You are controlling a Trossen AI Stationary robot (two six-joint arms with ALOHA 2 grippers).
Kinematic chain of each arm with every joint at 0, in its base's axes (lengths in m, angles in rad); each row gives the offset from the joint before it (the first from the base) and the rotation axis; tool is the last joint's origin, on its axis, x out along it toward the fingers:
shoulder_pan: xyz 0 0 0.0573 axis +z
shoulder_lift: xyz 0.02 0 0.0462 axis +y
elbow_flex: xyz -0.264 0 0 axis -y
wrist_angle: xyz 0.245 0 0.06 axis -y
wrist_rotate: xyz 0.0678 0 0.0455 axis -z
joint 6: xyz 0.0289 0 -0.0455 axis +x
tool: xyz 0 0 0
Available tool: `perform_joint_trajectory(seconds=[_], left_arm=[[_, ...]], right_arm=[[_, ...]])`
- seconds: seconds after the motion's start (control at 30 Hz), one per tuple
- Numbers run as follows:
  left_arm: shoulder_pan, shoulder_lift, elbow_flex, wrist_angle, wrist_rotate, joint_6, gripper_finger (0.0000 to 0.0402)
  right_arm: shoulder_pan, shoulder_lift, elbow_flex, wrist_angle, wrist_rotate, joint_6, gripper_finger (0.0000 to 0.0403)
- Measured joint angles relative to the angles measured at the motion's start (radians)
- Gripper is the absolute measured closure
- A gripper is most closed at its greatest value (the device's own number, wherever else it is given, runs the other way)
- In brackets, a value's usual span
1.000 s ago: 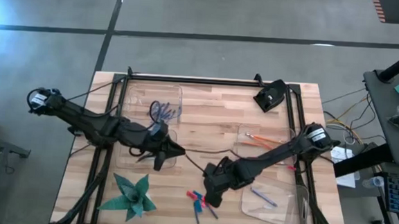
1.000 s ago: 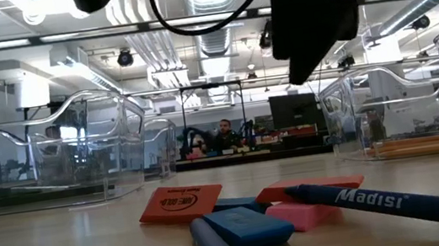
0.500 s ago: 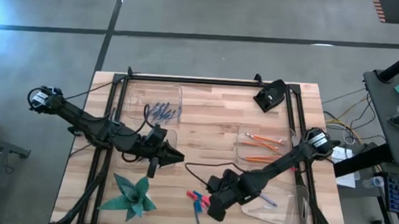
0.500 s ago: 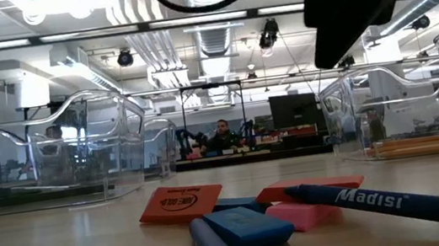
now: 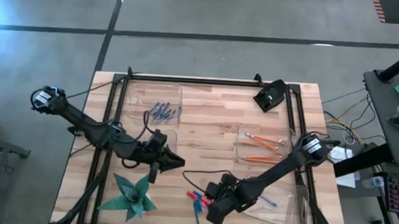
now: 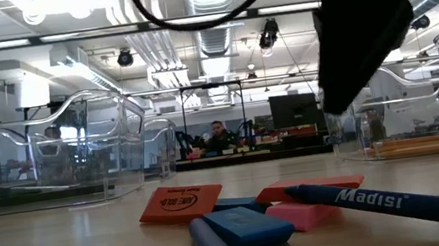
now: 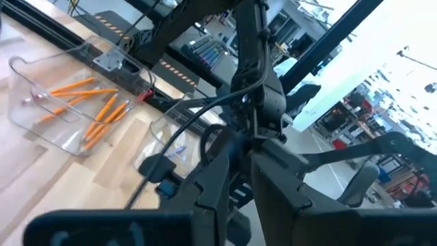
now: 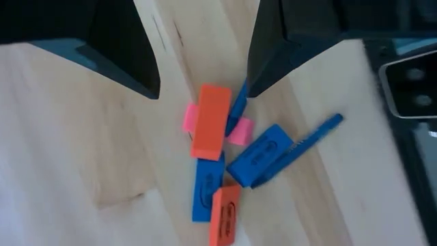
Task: Sort crayons/erasers/pens/pencils in bins
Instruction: Put the purple pen from the bottom transparent bin into the middle left transparent bin
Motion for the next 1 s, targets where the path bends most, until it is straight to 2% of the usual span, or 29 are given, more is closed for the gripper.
perform_joint_trajectory(seconds=[0.3, 0.57, 0.73, 1.0], left_arm=[[-0.006, 0.053, 0.012, -0.001, 0.006, -0.022, 0.0352], [-0.013, 0.040, 0.011, -0.002, 0.009, -0.016, 0.0352], [-0.014, 0.038, 0.002, -0.010, 0.010, -0.011, 0.0352], [-0.018, 0.037, 0.002, -0.007, 0.010, 0.026, 0.0352]], right_arm=[[0.003, 0.033, 0.017, -0.016, -0.009, 0.003, 0.0193], [0.019, -0.059, 0.100, -0.083, 0.023, -0.042, 0.0193], [0.050, -0.105, 0.150, -0.275, 0.036, -0.023, 0.0193], [0.150, -0.124, 0.263, -0.691, 0.024, 0.186, 0.0193]])
